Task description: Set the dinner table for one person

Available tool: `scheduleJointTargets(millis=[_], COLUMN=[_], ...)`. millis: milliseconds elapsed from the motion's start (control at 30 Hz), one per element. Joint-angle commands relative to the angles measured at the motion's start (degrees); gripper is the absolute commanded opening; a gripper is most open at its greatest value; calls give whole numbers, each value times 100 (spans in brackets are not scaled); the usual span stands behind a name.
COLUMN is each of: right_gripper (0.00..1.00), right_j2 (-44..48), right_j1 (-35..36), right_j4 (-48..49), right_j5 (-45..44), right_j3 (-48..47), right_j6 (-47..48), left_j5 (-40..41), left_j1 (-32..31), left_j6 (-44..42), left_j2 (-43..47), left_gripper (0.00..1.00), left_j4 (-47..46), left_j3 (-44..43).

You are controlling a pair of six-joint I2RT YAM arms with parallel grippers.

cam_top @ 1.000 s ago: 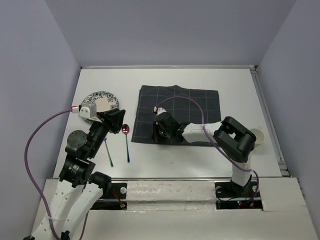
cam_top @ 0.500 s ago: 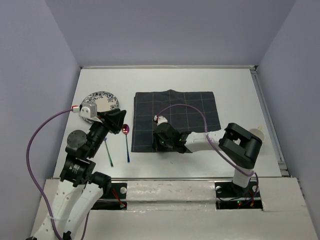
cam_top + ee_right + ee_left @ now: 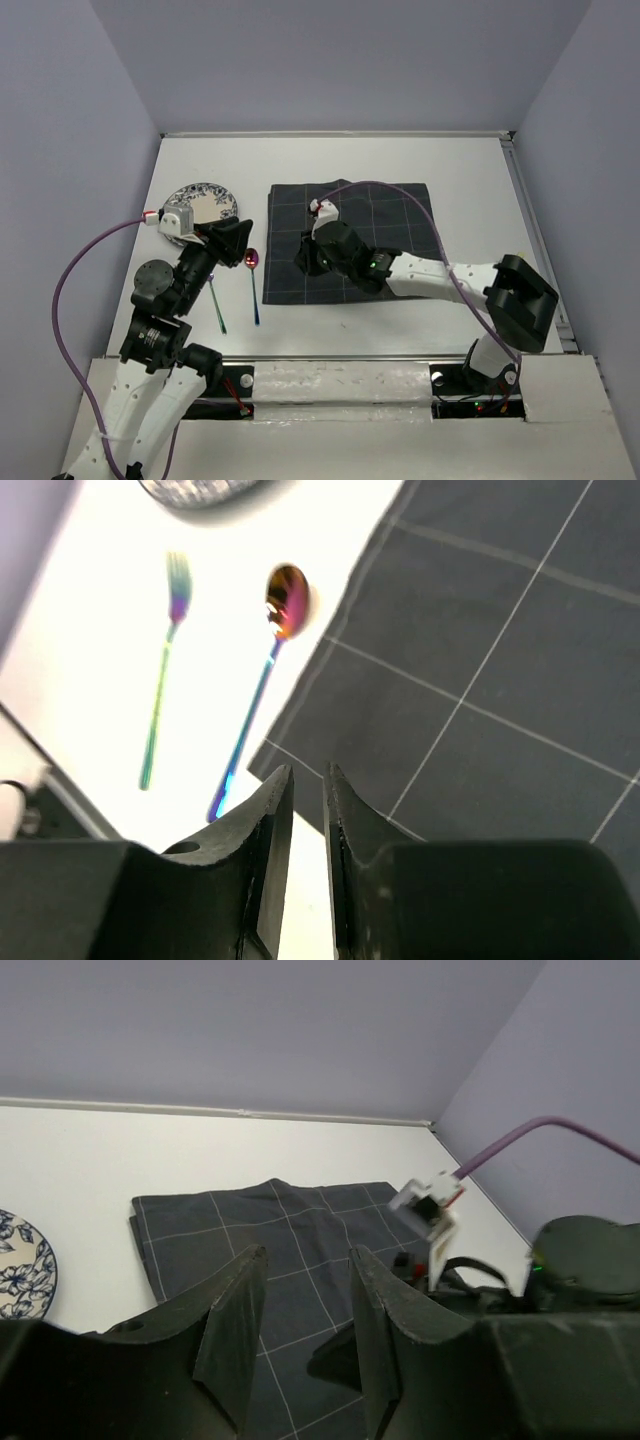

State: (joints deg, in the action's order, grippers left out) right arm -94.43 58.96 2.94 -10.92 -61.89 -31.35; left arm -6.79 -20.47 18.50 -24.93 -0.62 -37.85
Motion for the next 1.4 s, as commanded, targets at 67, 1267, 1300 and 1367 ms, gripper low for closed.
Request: scheduleJointTargets(millis=[67,1267,1300,1367], right_gripper=[25,26,26,26], right_j2=[1022,4513,4460,4407], right_j1=[-7,-7,-7,-7], right_j4=[145,558,559,559], right_j5=[-402,362,380,415], right_j3=[238,3306,3289,3262], right_j6=[24,-134,-134,-117], left_j5=[887,292,318,283], left_j1=[210,4763,4771,4763], left_j6=[136,1903,1894,1920], left_j2=[-275,-5425,-5513,-5786], left_gripper=[53,57,57,57], left_j4=[-9,-1379,-1397,-1536], left_j3=[23,93,15,-56])
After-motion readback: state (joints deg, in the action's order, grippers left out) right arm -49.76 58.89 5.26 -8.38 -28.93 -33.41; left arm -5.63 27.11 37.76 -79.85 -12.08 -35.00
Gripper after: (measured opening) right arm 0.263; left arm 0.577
